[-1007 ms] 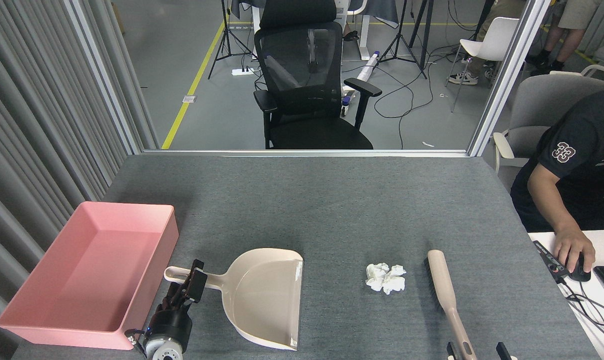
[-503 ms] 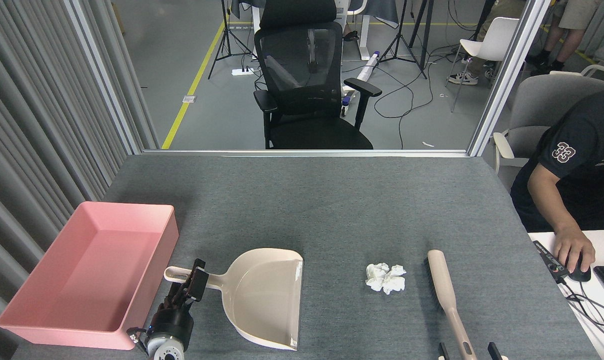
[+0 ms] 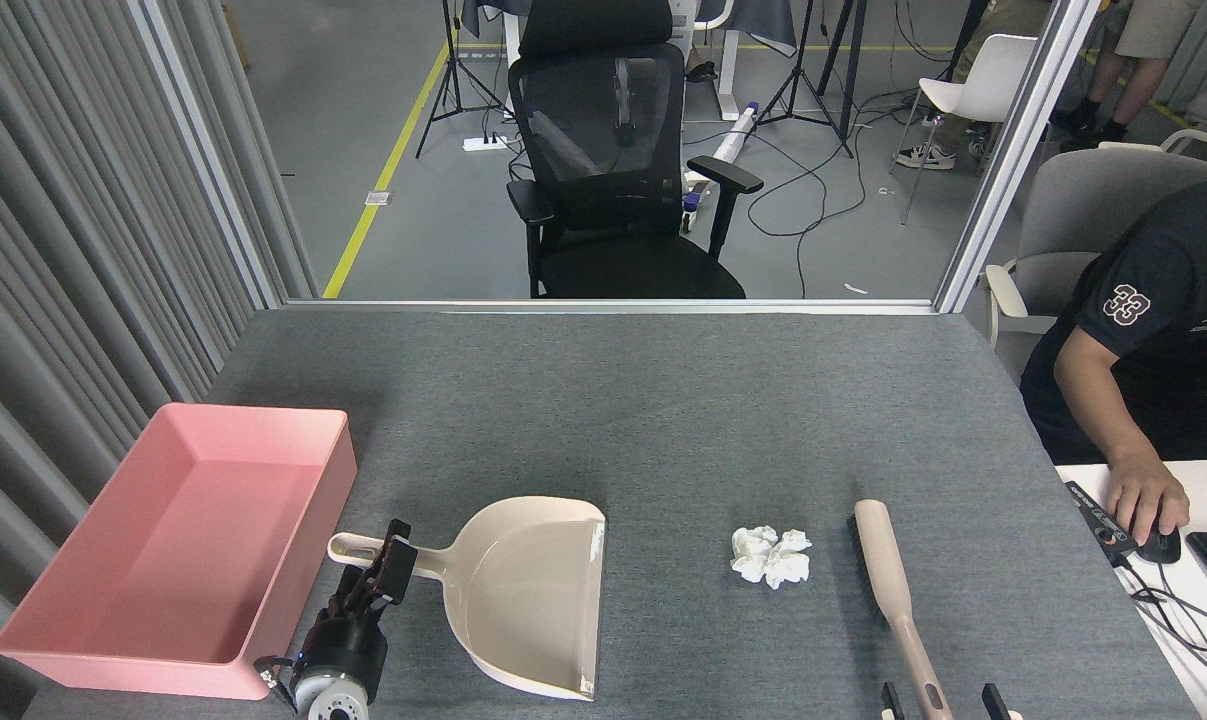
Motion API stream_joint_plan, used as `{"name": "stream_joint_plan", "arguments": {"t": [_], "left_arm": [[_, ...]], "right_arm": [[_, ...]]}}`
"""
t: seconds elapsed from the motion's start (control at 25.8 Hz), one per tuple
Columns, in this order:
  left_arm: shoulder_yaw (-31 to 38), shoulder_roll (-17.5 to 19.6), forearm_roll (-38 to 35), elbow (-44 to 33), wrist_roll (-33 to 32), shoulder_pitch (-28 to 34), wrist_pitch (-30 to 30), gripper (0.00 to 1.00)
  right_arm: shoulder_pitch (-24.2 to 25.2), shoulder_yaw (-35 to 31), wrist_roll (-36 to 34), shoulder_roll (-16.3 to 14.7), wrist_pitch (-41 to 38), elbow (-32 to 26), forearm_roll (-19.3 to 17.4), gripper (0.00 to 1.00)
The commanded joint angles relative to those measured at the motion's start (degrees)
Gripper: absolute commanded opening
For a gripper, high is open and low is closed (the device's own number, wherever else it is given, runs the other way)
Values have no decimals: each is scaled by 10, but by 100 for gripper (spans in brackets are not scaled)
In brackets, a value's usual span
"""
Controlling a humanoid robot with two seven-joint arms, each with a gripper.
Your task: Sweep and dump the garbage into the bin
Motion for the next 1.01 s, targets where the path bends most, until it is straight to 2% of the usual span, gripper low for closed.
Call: {"name": "stream_joint_plan", "arguments": {"t": [0.0,0.08,0.31,0.39,0.5,0.58,0.74,0.81,0.97], "left_arm": [[0,0,0,0,0,1,0,100],[0,0,0,0,0,1,0,100],[0,0,0,0,0,1,0,100],[0,0,0,-1,0,1,0,100],[0,0,0,-1,1,3,0,100],[0,0,0,-1,1,3,0,100],[0,0,0,-1,1,3,0,100],[0,0,0,-2,0,3,0,100],[0,0,0,-3,1,3,0,100]], "right_arm": [[1,0,-3,0,0,0,0,90],[2,0,-3,0,0,0,0,89],[3,1,-3,0,0,0,0,73],[4,1,-3,0,-1,0,0,70],[6,1,-3,0,-2,-1,0,58],[6,1,-3,0,-2,-1,0,46],[7,1,-4,0,-5,-1,0,45],[8,2,-4,1,-5,-1,0,40],[10,9,-3,1,-6,-1,-1,37]]}}
